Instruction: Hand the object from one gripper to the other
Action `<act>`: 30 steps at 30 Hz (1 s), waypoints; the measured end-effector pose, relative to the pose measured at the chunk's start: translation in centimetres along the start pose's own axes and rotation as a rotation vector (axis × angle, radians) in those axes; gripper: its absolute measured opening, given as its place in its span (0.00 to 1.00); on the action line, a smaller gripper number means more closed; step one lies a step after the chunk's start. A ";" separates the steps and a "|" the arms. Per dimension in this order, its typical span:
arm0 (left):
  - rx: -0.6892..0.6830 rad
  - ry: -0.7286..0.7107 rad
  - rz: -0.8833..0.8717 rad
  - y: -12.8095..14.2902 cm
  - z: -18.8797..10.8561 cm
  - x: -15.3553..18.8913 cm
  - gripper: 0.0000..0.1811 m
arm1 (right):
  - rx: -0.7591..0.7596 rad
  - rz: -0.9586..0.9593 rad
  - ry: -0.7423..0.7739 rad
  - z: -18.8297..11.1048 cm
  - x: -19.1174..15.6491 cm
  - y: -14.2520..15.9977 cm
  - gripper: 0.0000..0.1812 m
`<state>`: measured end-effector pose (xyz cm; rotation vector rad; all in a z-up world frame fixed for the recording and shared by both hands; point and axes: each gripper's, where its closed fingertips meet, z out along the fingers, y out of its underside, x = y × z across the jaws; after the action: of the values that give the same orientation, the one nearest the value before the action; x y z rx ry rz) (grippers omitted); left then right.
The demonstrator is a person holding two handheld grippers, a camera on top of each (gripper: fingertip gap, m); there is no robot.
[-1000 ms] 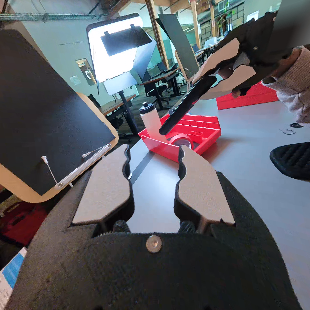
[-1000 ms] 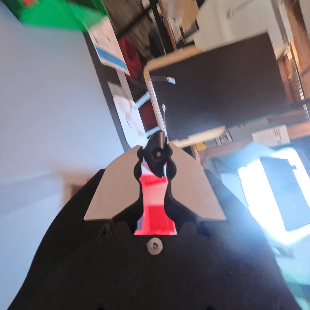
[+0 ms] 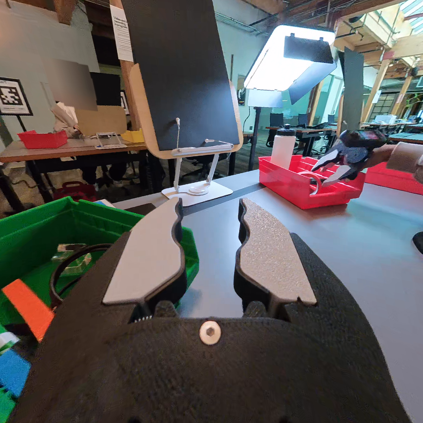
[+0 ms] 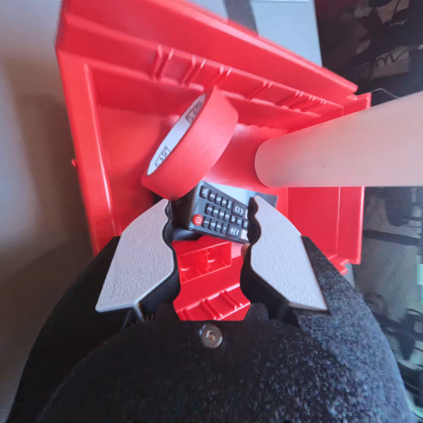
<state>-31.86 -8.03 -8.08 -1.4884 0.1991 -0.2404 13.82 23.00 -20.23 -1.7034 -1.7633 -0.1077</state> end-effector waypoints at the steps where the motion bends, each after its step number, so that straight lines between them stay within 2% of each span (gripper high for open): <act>1: -0.005 -0.034 0.017 -0.5 -0.8 -0.8 0.26 | 0.062 0.079 -0.001 -0.8 0.3 -0.9 0.38; 4: -0.014 -0.120 0.033 -1.7 -3.2 -3.3 0.26 | 0.294 0.243 0.047 -4.3 1.3 -3.9 0.37; 7: -0.061 -0.178 0.040 -1.8 -4.6 -5.2 0.26 | 0.496 0.342 0.102 -8.2 1.0 -6.5 0.36; 11: -0.232 -0.259 0.116 -0.5 -4.8 -7.4 0.25 | 0.665 0.392 0.117 -12.3 -2.3 -9.2 0.34; 14: -0.366 -0.274 0.135 0.7 -4.3 -9.1 0.24 | 0.778 0.432 0.044 -14.2 -6.1 -11.3 0.30; 17: -0.512 -0.286 0.161 1.7 -3.2 -11.2 0.23 | 0.840 0.473 0.008 -14.6 -8.9 -12.8 0.23; 18: -0.559 -0.284 0.168 2.1 -2.7 -11.8 0.22 | 0.857 0.494 0.024 -14.5 -9.3 -13.0 0.17; 19: -0.606 -0.281 0.170 2.6 -2.1 -12.6 0.21 | 0.882 0.518 0.037 -14.3 -9.6 -13.2 0.05; 20: -0.653 -0.277 0.170 3.2 -1.6 -13.2 0.21 | 0.913 0.533 0.036 -14.2 -9.9 -13.5 0.00; 24: -0.857 -0.250 0.166 6.0 0.5 -15.2 0.19 | 0.948 0.574 0.045 -12.3 -10.5 -13.6 0.00; 30: -1.180 -0.152 0.083 11.2 2.7 -15.5 0.18 | 0.927 0.587 -0.021 -10.3 -11.9 -13.1 0.00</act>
<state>-45.60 -0.40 -19.35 -2.6476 0.3014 0.1006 5.06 5.83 -13.30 -1.3983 -0.9727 0.8489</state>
